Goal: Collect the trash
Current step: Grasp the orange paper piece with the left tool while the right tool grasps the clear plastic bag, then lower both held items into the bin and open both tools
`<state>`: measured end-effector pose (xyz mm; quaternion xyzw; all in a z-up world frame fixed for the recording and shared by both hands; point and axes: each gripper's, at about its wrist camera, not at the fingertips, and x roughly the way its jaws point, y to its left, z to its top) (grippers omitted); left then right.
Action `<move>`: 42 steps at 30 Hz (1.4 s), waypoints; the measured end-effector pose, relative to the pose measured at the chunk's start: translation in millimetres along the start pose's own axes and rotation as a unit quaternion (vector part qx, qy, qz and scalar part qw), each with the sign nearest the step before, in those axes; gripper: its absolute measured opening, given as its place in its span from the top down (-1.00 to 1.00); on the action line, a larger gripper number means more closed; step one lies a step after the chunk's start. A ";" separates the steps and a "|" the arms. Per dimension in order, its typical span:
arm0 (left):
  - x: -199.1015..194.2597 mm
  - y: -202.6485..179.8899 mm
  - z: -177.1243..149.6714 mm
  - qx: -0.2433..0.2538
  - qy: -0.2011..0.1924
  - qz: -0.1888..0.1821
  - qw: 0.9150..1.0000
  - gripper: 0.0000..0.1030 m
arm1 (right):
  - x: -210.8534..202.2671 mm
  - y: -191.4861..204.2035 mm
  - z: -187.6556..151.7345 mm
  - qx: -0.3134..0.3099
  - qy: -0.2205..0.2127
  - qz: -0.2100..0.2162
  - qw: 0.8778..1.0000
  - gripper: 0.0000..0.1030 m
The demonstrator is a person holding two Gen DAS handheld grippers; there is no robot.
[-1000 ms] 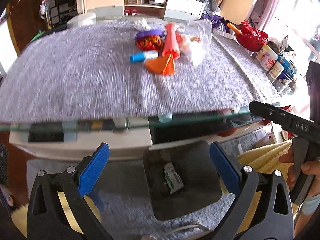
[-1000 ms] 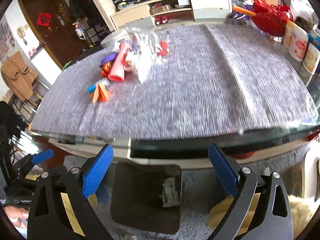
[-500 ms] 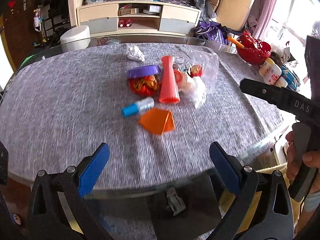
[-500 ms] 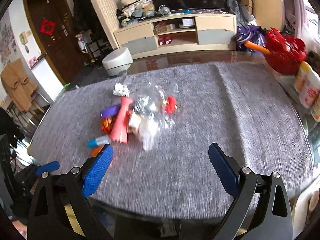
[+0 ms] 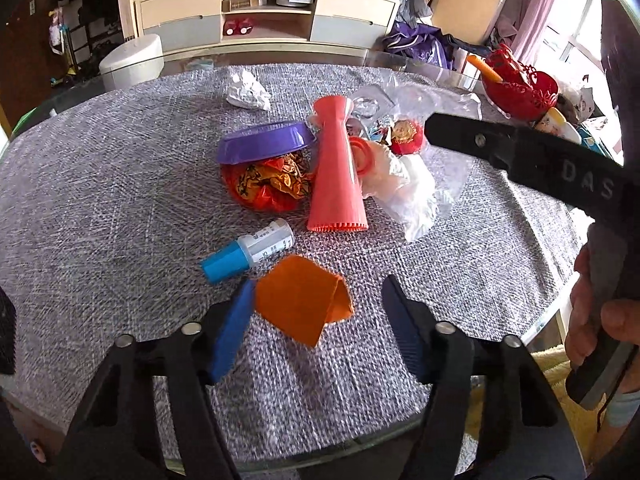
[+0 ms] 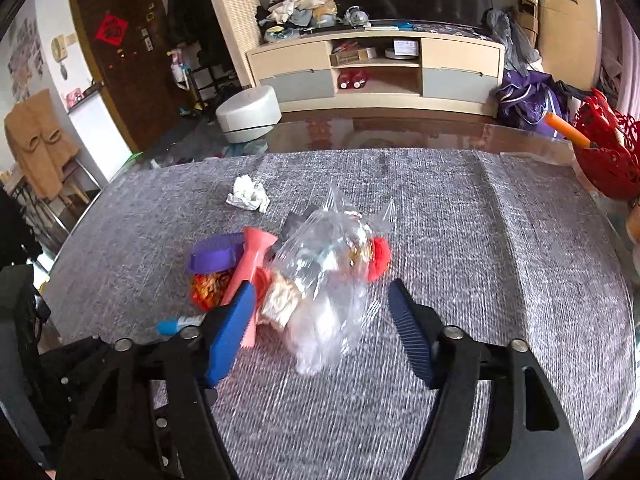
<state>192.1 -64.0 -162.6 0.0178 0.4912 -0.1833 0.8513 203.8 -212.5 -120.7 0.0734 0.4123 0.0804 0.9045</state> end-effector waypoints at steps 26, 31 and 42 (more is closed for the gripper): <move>-58.3 -6.0 -4.9 0.015 -0.070 -0.022 0.997 0.79 | -77.7 -9.2 3.0 0.006 -0.078 -0.015 0.997 0.84; -84.4 -20.1 -9.6 0.027 -0.090 -0.016 0.995 0.79 | -110.8 -4.4 -1.0 0.005 -0.095 -0.019 0.995 0.84; -134.1 -33.8 -51.9 0.031 -0.114 -0.022 0.993 0.77 | -163.7 7.6 -48.8 0.005 -0.101 -0.009 0.995 0.84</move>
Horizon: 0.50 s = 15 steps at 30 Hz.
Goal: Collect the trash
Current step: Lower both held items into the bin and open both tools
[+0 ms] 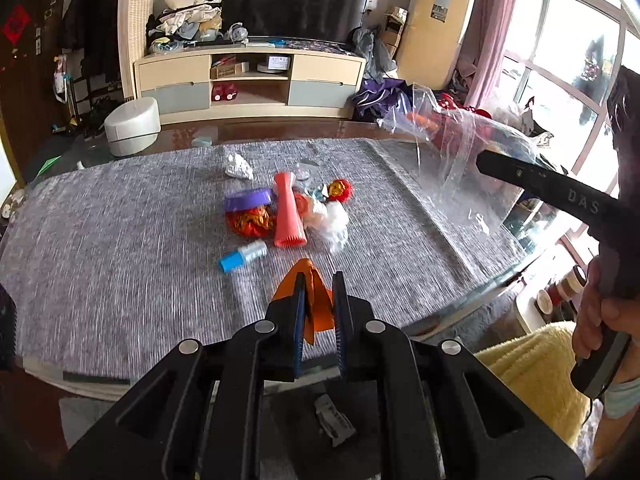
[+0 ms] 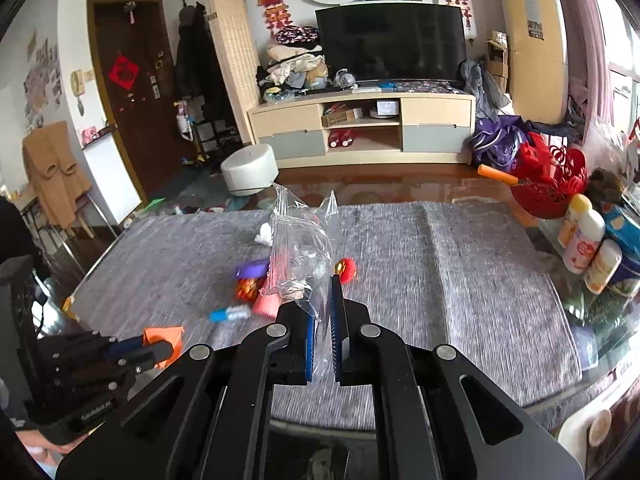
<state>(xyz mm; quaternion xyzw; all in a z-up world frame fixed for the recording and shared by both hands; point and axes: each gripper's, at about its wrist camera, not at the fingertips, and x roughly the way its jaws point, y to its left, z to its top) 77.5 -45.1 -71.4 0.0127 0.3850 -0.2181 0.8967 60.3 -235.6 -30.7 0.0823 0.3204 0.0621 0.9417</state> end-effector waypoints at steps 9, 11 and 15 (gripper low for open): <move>-28.0 -8.9 -40.1 0.001 0.004 0.002 1.000 0.77 | -40.5 13.6 -39.4 0.002 0.010 0.033 0.999 0.84; -30.9 -10.5 -49.9 -0.001 0.008 0.001 1.000 0.77 | -45.4 15.6 -49.1 0.002 0.014 0.035 0.999 0.84; -34.3 -15.5 -67.4 -0.002 0.015 0.001 1.000 0.77 | -52.8 17.6 -66.3 0.004 0.023 0.035 0.999 0.84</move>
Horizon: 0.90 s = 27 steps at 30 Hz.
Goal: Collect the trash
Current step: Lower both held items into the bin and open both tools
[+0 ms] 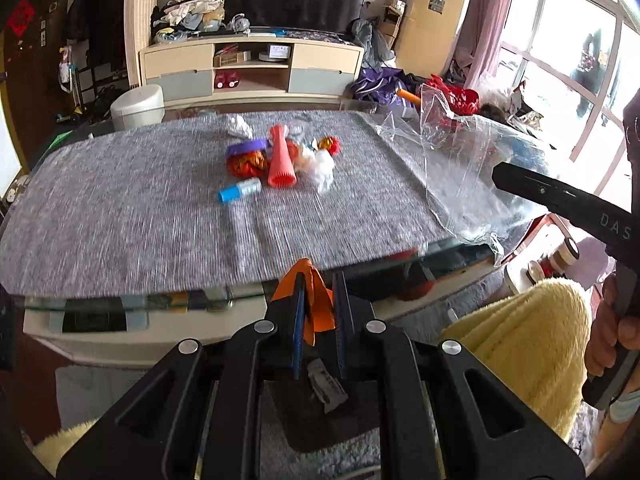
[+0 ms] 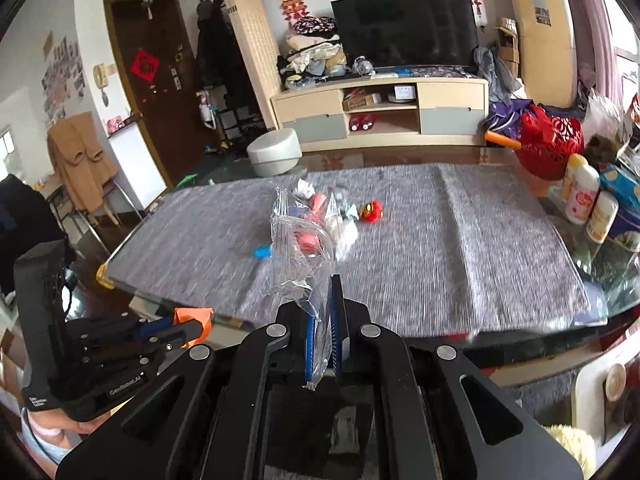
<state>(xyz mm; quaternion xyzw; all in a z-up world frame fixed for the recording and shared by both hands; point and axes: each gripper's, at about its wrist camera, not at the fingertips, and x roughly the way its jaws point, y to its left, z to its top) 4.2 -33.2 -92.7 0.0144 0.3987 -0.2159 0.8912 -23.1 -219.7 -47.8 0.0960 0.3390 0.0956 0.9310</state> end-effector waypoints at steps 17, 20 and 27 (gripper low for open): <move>26.6 -3.1 -68.6 -0.016 0.065 -0.007 0.998 0.76 | 29.3 5.5 -90.1 0.012 0.099 0.006 0.995 0.83; 38.8 -3.1 -80.4 -0.017 0.082 -0.008 0.996 0.76 | 43.9 1.5 -106.7 0.016 0.126 0.002 0.992 0.83; 77.8 2.8 -108.0 -0.042 0.134 -0.020 0.990 0.76 | 85.4 -10.4 -139.5 0.039 0.187 0.001 0.982 0.83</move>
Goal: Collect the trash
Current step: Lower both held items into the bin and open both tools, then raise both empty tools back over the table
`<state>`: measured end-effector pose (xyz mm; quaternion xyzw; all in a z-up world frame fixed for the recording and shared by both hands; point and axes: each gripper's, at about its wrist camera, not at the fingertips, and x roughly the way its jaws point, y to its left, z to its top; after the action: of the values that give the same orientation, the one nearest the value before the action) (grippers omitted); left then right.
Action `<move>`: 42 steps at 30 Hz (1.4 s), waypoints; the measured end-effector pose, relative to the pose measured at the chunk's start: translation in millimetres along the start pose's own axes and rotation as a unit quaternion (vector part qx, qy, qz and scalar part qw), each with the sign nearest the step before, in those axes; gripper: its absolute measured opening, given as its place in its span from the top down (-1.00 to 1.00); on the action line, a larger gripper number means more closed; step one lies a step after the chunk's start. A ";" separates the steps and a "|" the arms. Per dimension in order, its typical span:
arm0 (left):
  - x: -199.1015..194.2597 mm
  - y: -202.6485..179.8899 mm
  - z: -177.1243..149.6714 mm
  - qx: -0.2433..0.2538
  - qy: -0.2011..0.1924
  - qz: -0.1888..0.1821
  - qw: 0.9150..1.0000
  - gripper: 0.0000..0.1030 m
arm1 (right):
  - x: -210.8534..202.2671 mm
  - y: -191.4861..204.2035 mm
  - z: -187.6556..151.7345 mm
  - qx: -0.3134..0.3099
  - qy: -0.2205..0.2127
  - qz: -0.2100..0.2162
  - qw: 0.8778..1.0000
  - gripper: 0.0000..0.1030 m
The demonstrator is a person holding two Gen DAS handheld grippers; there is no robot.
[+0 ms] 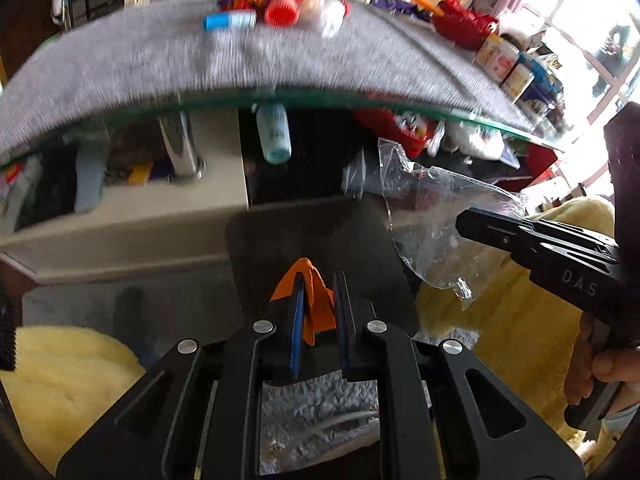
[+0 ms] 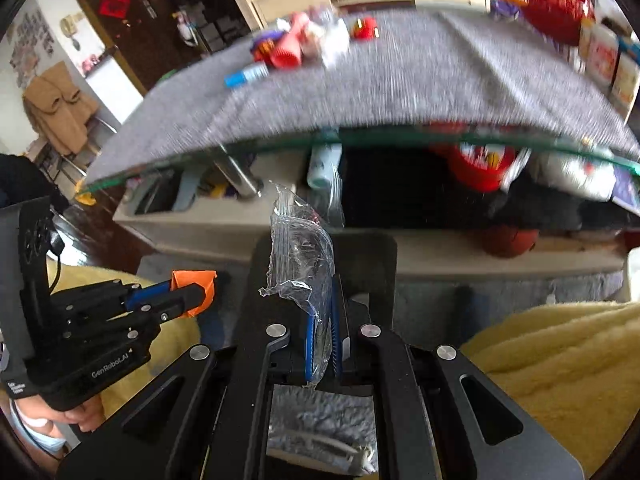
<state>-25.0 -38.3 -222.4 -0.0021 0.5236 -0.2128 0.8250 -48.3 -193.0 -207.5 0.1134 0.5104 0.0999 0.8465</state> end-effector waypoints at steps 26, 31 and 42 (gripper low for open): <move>63.7 10.2 -9.4 -0.008 0.081 -0.016 0.997 0.25 | 81.5 -20.7 -1.8 0.050 0.101 0.001 0.994 0.34; 60.2 12.6 -8.3 -0.010 0.077 -0.011 0.997 0.11 | 74.7 -24.6 0.4 0.064 0.085 0.005 0.994 -0.06; 18.7 15.8 13.5 0.010 0.024 0.025 0.999 -0.82 | 29.3 -38.6 34.7 0.091 0.025 0.006 0.995 -0.74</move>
<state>-1.1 -33.5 -236.0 0.0244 0.5413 -0.1971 0.8171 -2.0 -224.6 -227.8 0.1910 0.5377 0.0610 0.8189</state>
